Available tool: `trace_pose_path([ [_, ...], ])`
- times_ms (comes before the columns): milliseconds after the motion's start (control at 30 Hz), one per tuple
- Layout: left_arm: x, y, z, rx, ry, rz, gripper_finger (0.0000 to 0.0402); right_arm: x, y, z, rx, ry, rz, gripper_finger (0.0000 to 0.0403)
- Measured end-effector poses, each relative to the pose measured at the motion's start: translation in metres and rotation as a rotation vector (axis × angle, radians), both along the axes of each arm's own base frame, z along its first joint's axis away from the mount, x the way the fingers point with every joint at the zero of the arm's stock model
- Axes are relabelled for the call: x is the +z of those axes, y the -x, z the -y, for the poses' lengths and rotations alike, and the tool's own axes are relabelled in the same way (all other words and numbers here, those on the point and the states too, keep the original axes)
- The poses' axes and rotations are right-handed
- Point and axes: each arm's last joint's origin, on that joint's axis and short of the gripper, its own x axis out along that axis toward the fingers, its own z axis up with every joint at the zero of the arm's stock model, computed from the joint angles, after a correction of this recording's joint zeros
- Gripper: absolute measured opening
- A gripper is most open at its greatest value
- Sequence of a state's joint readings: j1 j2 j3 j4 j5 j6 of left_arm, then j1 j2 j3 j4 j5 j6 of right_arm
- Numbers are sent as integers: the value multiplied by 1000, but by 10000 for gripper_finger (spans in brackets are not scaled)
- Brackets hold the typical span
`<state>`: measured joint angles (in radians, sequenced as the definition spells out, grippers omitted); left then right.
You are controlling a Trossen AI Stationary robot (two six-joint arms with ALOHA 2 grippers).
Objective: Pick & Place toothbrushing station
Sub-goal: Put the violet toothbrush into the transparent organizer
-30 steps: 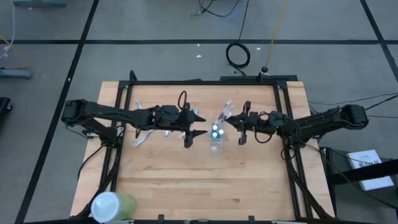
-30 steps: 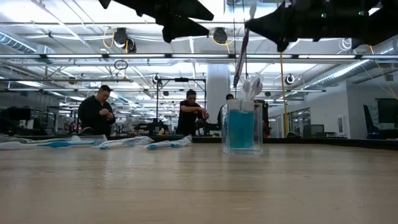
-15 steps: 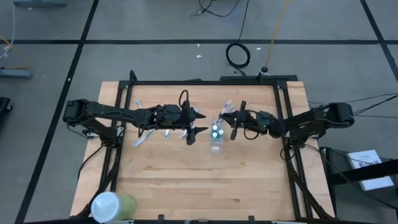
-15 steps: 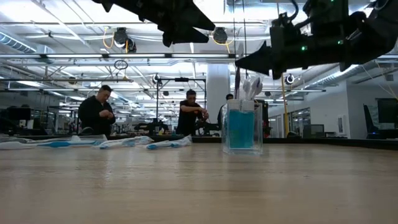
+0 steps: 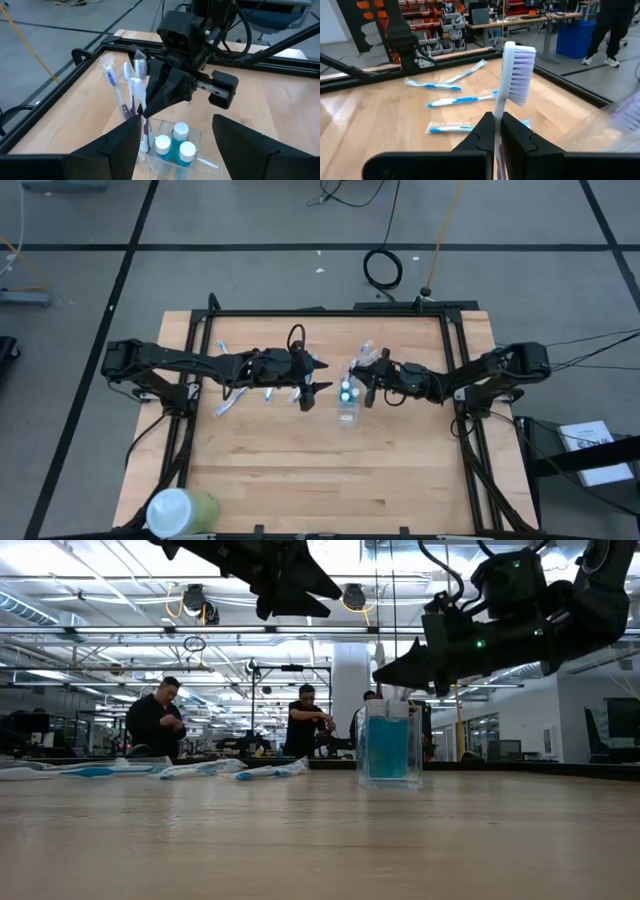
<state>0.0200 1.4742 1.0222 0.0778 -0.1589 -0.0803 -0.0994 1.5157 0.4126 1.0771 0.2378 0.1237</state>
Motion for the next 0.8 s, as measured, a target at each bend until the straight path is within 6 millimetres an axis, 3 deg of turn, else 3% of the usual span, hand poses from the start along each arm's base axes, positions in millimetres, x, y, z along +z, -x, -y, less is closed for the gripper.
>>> trace_pose_path([
  [300,0,0,0,2,3,0,253,-2,0,6,-22,-2,-5,15],
  [800,-3,1,0,10,22,-29,253,7,1,6,-22,59,37,138],
])
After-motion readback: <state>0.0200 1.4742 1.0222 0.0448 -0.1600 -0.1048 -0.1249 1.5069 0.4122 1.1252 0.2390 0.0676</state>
